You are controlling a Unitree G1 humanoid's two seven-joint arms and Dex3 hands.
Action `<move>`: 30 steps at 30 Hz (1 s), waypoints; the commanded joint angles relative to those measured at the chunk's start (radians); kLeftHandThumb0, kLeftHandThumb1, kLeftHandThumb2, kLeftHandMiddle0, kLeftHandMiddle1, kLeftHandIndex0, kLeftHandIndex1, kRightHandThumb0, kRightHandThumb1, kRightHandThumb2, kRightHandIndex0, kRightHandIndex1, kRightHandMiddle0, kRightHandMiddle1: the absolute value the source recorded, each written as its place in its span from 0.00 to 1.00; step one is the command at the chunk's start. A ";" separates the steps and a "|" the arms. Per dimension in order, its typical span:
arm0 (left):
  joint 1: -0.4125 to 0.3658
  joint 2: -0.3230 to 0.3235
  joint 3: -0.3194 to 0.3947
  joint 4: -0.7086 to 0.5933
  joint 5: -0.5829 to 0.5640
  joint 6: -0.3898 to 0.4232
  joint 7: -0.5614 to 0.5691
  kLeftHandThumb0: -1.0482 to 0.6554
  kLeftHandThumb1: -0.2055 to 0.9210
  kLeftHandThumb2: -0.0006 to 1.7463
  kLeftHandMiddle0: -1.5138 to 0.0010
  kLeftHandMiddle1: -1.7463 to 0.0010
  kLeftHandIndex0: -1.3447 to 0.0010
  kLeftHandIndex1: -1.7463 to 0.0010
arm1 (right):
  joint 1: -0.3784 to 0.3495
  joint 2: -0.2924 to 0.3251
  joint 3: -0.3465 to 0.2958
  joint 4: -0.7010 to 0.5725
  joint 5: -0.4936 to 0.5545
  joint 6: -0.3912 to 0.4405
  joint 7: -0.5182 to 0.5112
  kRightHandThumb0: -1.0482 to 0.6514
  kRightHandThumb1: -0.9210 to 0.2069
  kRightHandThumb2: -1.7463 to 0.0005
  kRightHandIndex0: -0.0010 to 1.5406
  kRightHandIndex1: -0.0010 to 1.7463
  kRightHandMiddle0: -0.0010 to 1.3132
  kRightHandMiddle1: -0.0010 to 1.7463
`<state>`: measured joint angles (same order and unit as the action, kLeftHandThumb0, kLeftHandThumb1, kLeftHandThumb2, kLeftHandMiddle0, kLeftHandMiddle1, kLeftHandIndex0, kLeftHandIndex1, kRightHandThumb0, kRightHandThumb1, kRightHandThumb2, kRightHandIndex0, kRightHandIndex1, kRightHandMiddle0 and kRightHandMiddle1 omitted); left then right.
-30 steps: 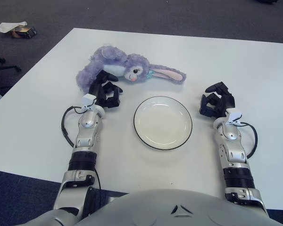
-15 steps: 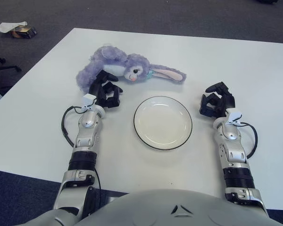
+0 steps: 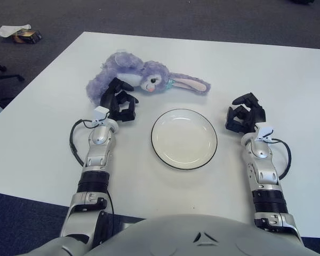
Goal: Put the doll into the plate.
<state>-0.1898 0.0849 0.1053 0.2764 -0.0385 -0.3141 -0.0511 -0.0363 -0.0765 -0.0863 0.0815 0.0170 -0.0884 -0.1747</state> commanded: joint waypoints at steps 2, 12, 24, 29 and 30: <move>0.080 -0.022 -0.012 -0.019 0.082 -0.066 0.084 0.61 0.46 0.70 0.53 0.20 0.64 0.00 | 0.096 0.061 0.014 0.070 -0.001 0.014 -0.007 0.61 0.60 0.20 0.45 0.97 0.32 1.00; 0.102 -0.009 -0.017 -0.084 0.235 -0.144 0.229 0.61 0.50 0.67 0.54 0.18 0.68 0.00 | 0.088 0.060 0.014 0.087 0.012 0.000 0.008 0.61 0.59 0.21 0.45 0.96 0.32 1.00; 0.087 0.024 -0.013 -0.056 0.277 -0.251 0.286 0.61 0.55 0.65 0.57 0.16 0.72 0.00 | 0.069 0.059 0.012 0.113 0.012 -0.008 0.012 0.61 0.58 0.22 0.44 0.96 0.32 1.00; 0.076 0.034 -0.014 -0.052 0.262 -0.292 0.273 0.61 0.56 0.64 0.59 0.15 0.72 0.00 | 0.067 0.061 0.013 0.093 0.016 -0.006 0.014 0.61 0.58 0.21 0.44 0.96 0.32 1.00; 0.072 0.037 -0.014 -0.050 0.260 -0.301 0.271 0.61 0.56 0.64 0.59 0.15 0.72 0.00 | 0.066 0.061 0.014 0.083 0.015 -0.003 0.013 0.61 0.59 0.21 0.45 0.97 0.32 1.00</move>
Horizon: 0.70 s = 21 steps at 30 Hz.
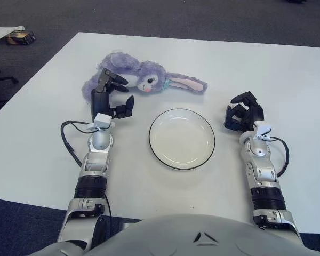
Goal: Put the doll into the plate.
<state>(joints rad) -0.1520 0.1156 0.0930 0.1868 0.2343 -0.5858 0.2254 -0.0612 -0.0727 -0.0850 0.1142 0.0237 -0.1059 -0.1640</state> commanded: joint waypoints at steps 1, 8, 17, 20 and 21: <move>0.031 0.009 -0.001 0.040 -0.016 -0.036 -0.008 0.61 0.56 0.63 0.59 0.15 0.72 0.00 | 0.092 0.058 0.014 0.034 0.005 0.022 -0.001 0.61 0.59 0.21 0.45 0.97 0.32 1.00; -0.003 0.038 -0.001 0.003 -0.046 -0.037 -0.051 0.61 0.58 0.62 0.60 0.16 0.73 0.00 | 0.103 0.061 0.033 -0.110 -0.014 0.092 -0.019 0.61 0.60 0.19 0.45 0.98 0.32 1.00; -0.110 0.122 0.000 -0.065 0.048 0.029 -0.084 0.61 0.62 0.59 0.63 0.15 0.75 0.00 | 0.105 0.038 0.051 -0.148 -0.047 0.084 -0.017 0.61 0.61 0.18 0.45 0.99 0.32 1.00; -0.121 0.152 0.000 -0.086 0.070 0.045 -0.099 0.61 0.63 0.59 0.64 0.13 0.75 0.00 | 0.104 0.037 0.055 -0.150 -0.057 0.081 -0.019 0.61 0.64 0.16 0.46 1.00 0.34 1.00; -0.121 0.164 0.000 -0.088 0.080 0.044 -0.102 0.61 0.64 0.58 0.65 0.13 0.75 0.00 | 0.105 0.037 0.056 -0.150 -0.059 0.081 -0.018 0.61 0.65 0.15 0.47 1.00 0.35 1.00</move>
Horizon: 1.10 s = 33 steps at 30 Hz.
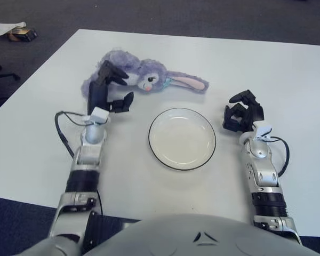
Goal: Put the doll into the plate.
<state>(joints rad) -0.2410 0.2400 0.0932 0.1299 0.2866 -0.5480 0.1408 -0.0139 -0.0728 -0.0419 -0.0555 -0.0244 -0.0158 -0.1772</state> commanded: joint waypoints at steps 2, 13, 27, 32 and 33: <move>-0.035 0.063 0.000 -0.036 0.042 0.005 -0.022 0.61 0.65 0.57 0.66 0.13 0.75 0.00 | 0.059 0.038 0.014 0.021 -0.013 -0.010 -0.004 0.61 0.65 0.15 0.47 1.00 0.35 1.00; -0.102 0.179 0.008 0.058 0.177 -0.047 0.062 0.61 0.79 0.46 0.74 0.13 0.80 0.00 | 0.059 0.045 0.021 0.057 -0.003 -0.036 0.010 0.61 0.61 0.20 0.46 0.96 0.33 1.00; -0.154 0.282 -0.038 0.096 0.473 0.050 0.251 0.26 0.88 0.43 0.88 0.22 0.96 0.14 | 0.060 0.046 0.031 0.063 -0.017 -0.050 0.006 0.61 0.58 0.22 0.45 0.94 0.33 1.00; -0.155 0.308 -0.055 0.086 0.507 0.110 0.244 0.20 0.80 0.48 0.93 0.29 0.99 0.25 | 0.062 0.041 0.034 0.064 -0.017 -0.059 0.011 0.61 0.58 0.23 0.45 0.94 0.32 1.00; -0.154 0.311 -0.058 0.084 0.509 0.117 0.243 0.19 0.79 0.48 0.94 0.30 1.00 0.27 | 0.062 0.040 0.034 0.064 -0.017 -0.060 0.012 0.61 0.58 0.23 0.45 0.94 0.32 1.00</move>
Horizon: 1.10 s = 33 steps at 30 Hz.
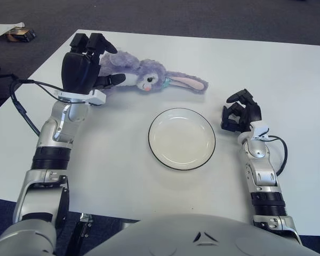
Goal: Put the doll into the plate.
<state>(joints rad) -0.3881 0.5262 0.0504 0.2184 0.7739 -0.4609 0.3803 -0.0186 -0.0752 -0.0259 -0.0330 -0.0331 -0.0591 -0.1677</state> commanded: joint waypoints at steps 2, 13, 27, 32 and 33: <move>-0.006 0.038 -0.020 -0.011 0.029 0.051 -0.010 0.19 0.78 0.48 0.95 0.31 1.00 0.29 | 0.065 0.039 0.019 0.042 -0.010 -0.020 0.003 0.61 0.58 0.23 0.45 0.93 0.32 1.00; 0.012 0.081 -0.057 -0.112 0.152 0.293 -0.118 0.16 0.72 0.46 1.00 0.39 1.00 0.40 | 0.009 -0.004 0.020 -0.007 -0.029 0.020 0.030 0.61 0.58 0.22 0.46 0.94 0.32 1.00; 0.069 0.083 -0.098 -0.192 0.241 0.464 -0.146 0.10 0.73 0.40 1.00 0.50 1.00 0.48 | -0.104 -0.052 0.022 -0.187 -0.068 0.203 0.094 0.61 0.58 0.22 0.45 0.96 0.31 1.00; 0.094 0.090 -0.105 -0.244 0.244 0.514 -0.217 0.09 0.74 0.38 1.00 0.61 1.00 0.56 | -0.163 -0.064 0.018 -0.198 -0.080 0.253 0.115 0.61 0.57 0.22 0.44 0.96 0.31 1.00; 0.097 0.091 -0.106 -0.250 0.245 0.519 -0.226 0.08 0.74 0.38 1.00 0.63 1.00 0.58 | -0.170 -0.065 0.019 -0.198 -0.082 0.258 0.117 0.61 0.57 0.22 0.44 0.96 0.31 1.00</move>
<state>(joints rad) -0.3060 0.5968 -0.0473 -0.0049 1.0052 0.0301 0.1918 -0.1498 -0.1271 -0.0021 -0.2137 -0.1024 0.1700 -0.0619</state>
